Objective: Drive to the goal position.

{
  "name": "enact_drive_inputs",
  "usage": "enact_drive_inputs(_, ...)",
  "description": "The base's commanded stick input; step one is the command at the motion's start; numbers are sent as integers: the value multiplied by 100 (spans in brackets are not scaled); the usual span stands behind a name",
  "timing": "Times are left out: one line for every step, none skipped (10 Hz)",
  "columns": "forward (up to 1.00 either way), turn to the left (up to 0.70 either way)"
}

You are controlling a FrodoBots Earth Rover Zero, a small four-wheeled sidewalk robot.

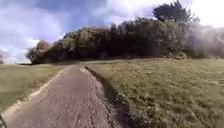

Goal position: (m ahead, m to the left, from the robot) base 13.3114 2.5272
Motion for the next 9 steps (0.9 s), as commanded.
enact_drive_inputs(70, 35)
enact_drive_inputs(70, 35)
enact_drive_inputs(70, 27)
enact_drive_inputs(70, 7)
enact_drive_inputs(70, 2)
enact_drive_inputs(70, 0)
enact_drive_inputs(70, 0)
enact_drive_inputs(70, 0)
enact_drive_inputs(70, 0)
